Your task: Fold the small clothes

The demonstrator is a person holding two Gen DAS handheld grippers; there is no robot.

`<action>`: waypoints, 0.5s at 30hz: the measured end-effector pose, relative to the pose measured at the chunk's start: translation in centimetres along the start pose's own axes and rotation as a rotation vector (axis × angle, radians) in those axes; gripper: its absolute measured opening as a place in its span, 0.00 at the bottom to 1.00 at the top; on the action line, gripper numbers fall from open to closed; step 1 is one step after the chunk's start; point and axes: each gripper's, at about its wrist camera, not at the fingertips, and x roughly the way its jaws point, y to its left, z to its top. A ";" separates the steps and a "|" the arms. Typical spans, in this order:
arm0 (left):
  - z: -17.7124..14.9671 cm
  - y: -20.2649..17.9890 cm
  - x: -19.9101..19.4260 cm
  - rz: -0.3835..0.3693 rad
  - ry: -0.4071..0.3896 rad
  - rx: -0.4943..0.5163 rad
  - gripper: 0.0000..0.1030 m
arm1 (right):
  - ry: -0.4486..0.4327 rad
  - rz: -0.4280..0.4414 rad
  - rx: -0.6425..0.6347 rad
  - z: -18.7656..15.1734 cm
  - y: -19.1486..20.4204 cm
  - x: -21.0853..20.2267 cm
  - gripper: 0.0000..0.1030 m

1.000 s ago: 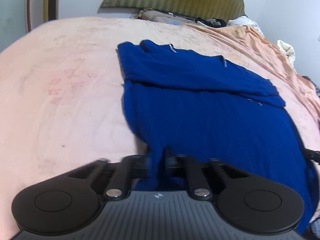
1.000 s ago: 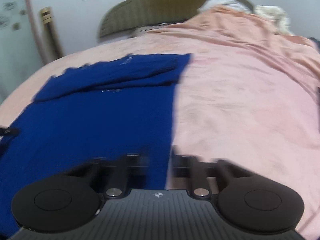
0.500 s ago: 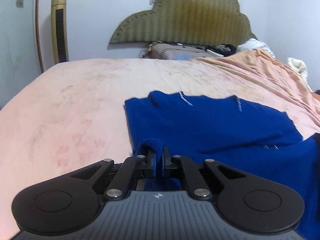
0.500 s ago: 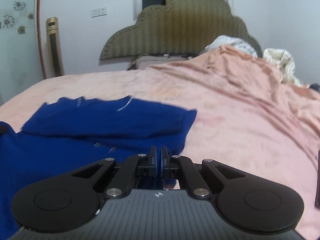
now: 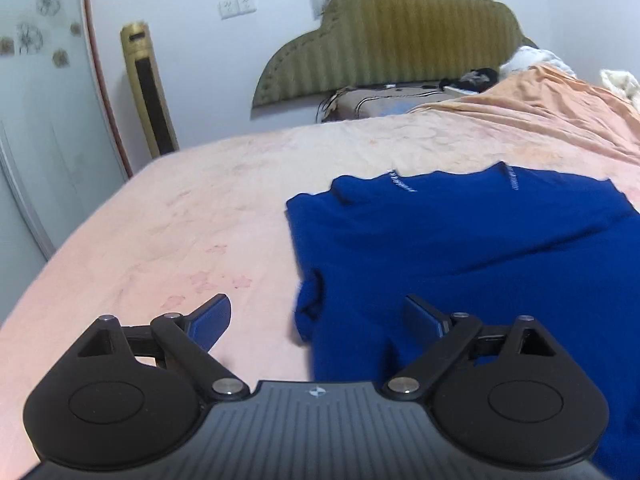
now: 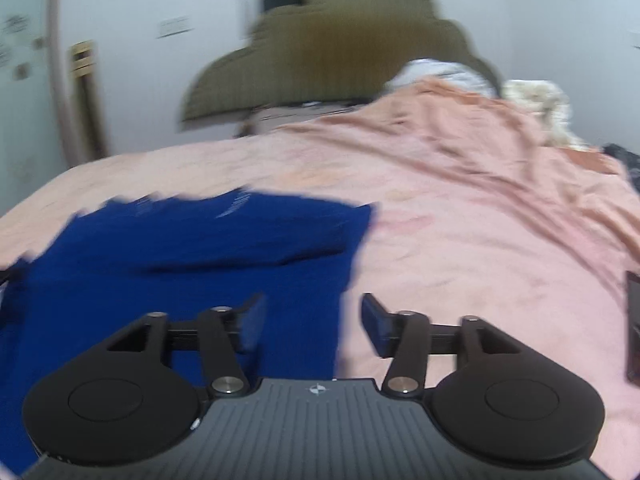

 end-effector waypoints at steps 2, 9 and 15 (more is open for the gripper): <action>-0.4 -1.5 -0.4 -0.004 0.024 0.034 0.91 | 0.035 0.097 -0.007 -1.2 1.4 -0.7 0.74; -2.4 -3.8 0.4 -0.011 0.135 0.046 0.91 | 0.157 -0.019 -0.137 -4.5 4.4 0.9 0.86; -2.8 -3.6 0.3 -0.015 0.154 0.017 0.91 | 0.096 -0.118 -0.167 -4.4 4.6 -0.6 0.97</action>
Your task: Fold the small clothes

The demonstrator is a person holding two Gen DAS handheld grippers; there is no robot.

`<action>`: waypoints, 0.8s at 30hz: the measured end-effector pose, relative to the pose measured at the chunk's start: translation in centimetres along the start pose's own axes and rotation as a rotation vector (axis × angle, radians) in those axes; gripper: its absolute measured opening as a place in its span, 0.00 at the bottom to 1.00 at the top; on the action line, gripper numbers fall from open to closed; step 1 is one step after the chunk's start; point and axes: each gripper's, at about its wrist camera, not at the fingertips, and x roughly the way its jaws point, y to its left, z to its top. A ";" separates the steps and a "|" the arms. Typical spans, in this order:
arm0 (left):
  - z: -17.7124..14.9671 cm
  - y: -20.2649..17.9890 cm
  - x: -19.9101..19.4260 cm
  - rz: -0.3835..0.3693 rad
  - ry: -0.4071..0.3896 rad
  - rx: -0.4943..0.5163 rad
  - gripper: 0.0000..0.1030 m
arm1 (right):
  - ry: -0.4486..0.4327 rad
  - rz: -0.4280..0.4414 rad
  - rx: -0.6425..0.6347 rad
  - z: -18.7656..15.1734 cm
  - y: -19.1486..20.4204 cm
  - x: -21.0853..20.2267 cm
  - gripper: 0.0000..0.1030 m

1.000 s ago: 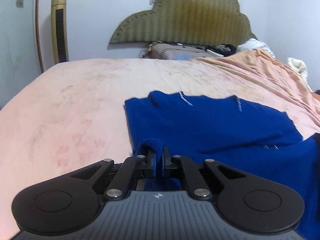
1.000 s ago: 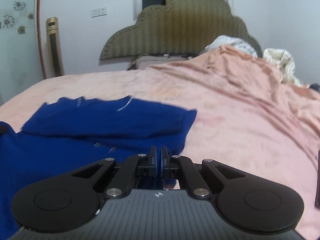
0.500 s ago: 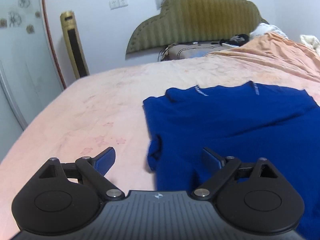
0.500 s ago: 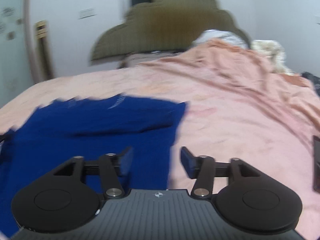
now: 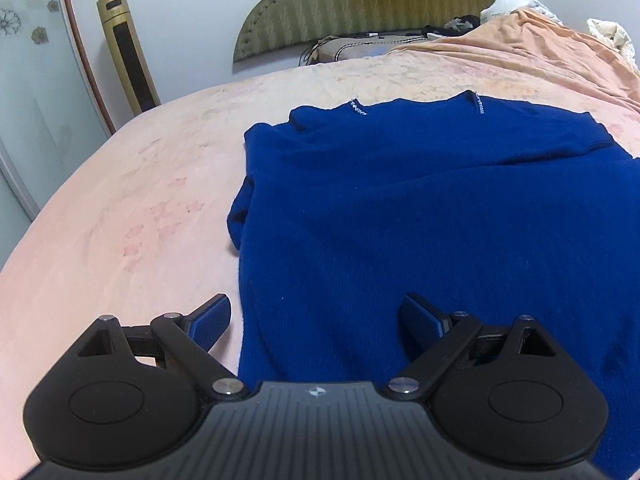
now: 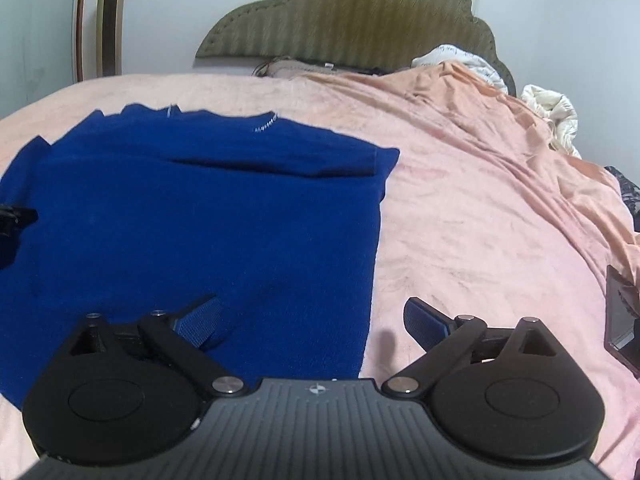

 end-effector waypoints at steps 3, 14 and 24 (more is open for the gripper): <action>-0.1 0.0 0.1 -0.006 0.011 -0.010 0.91 | -0.015 0.033 0.003 -0.2 -0.1 -0.3 0.97; -0.6 -0.1 -0.2 -0.001 0.011 -0.007 0.91 | 0.027 0.038 0.029 -1.9 -0.5 0.3 0.98; -1.2 1.1 -1.4 -0.032 0.017 -0.040 0.91 | 0.020 0.068 0.092 -2.5 -1.2 0.7 1.00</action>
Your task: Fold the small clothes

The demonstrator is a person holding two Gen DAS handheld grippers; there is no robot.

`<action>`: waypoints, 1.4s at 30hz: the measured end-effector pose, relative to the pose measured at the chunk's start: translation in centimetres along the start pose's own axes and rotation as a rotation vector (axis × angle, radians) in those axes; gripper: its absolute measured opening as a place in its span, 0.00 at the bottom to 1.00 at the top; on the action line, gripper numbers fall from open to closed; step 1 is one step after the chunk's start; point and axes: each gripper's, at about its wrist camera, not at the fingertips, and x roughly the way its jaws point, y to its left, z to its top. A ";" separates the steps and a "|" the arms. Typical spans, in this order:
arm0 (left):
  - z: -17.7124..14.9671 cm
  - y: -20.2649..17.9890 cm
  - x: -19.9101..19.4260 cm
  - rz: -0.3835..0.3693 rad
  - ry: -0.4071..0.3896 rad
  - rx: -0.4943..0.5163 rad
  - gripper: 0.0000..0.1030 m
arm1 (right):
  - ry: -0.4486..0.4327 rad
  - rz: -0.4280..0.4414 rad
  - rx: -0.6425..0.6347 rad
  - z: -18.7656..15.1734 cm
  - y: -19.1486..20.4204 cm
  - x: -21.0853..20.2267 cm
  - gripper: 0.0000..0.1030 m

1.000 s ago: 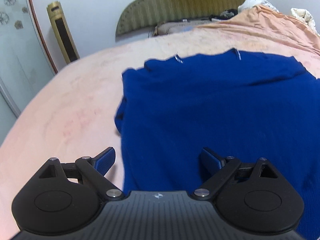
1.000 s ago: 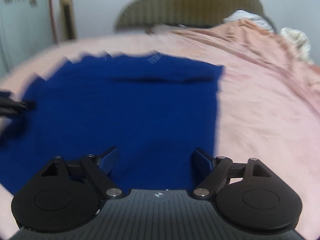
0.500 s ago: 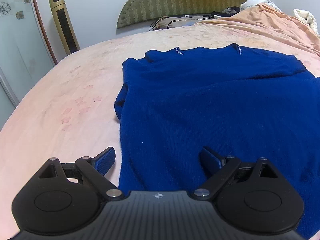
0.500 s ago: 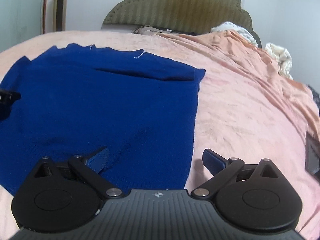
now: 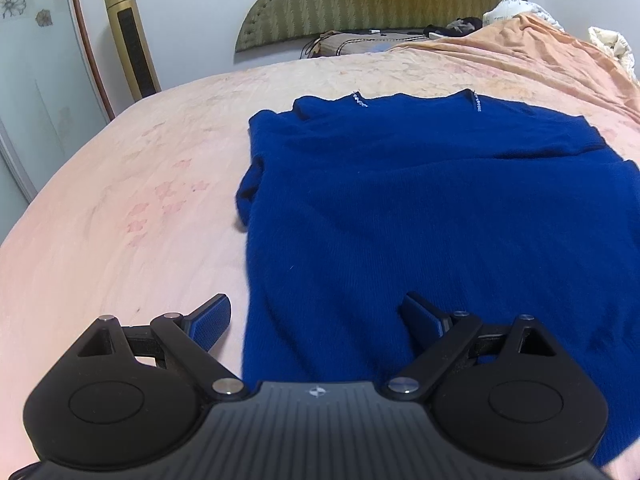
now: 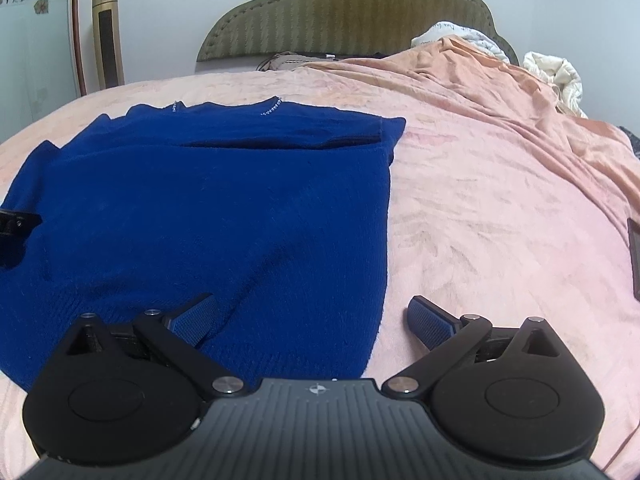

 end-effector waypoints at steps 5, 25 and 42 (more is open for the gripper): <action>-1.2 2.7 -1.6 -0.059 0.006 -0.050 0.91 | -0.005 0.024 0.038 0.1 -0.6 -0.7 0.99; -3.7 4.8 -3.3 -0.256 0.124 -0.103 0.91 | 0.002 0.133 0.187 -1.9 -2.9 -5.1 0.79; -4.4 4.5 -3.7 -0.326 0.088 -0.126 0.80 | 0.043 0.207 0.136 -2.9 -0.9 -6.3 0.49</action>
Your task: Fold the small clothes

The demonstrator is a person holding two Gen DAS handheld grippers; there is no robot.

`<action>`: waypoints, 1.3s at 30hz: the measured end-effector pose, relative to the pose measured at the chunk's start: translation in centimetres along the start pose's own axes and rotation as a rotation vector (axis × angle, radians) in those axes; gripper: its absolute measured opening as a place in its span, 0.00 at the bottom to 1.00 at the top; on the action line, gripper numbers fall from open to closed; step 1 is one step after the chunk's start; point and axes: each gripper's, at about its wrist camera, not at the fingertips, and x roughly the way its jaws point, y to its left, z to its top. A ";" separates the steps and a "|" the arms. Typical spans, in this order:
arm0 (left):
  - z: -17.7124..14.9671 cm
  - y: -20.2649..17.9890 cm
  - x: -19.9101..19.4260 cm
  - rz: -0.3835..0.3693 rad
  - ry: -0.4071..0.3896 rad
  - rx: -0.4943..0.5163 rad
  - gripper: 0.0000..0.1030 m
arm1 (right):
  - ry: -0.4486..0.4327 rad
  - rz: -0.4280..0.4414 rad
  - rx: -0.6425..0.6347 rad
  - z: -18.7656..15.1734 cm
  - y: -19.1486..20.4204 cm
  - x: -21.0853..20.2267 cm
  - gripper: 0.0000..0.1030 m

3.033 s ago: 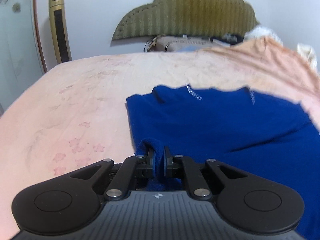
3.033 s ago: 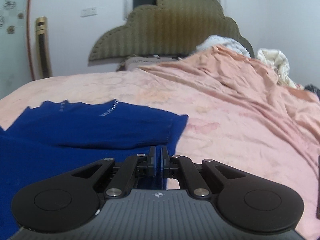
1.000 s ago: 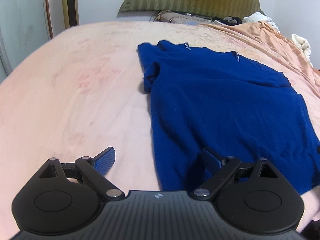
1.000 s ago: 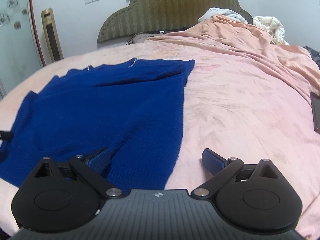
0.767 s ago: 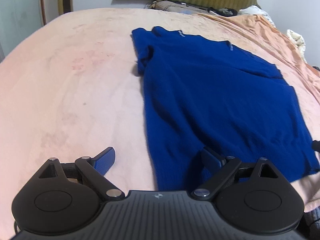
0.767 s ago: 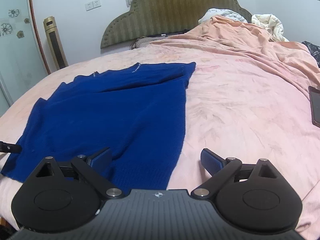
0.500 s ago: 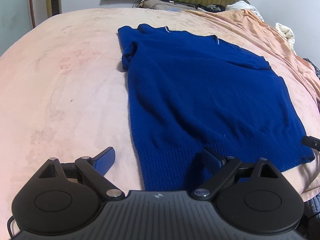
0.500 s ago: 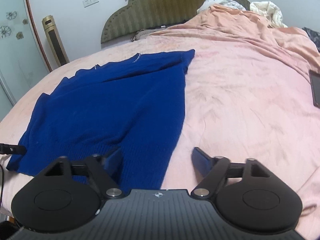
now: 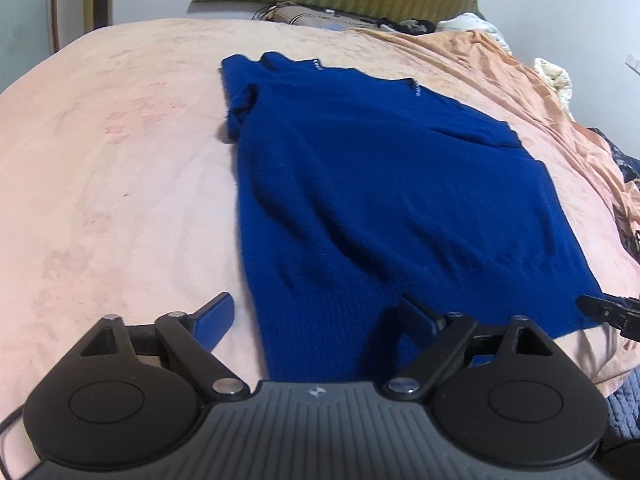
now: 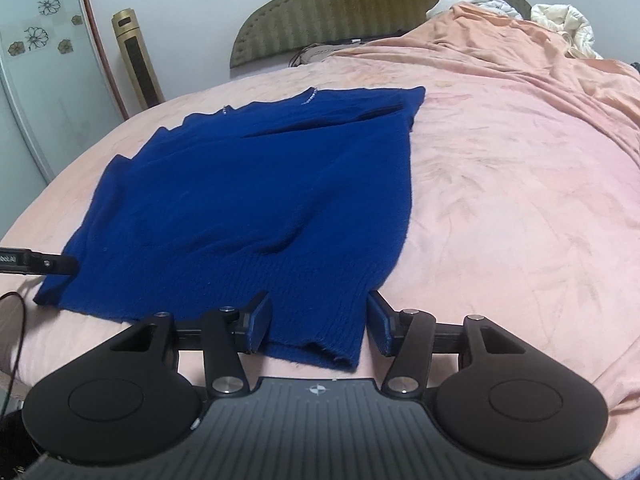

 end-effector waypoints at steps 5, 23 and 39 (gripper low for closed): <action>-0.1 -0.7 0.0 0.030 -0.021 0.000 0.27 | -0.006 0.035 0.035 -0.4 0.2 0.0 0.18; 2.4 1.5 -10.6 -0.217 -0.176 -0.082 0.12 | -0.222 0.214 0.070 3.3 -0.3 -7.9 0.11; 3.6 1.1 -11.1 -0.269 -0.108 -0.058 0.12 | -0.240 0.303 0.108 3.8 -1.0 -12.0 0.11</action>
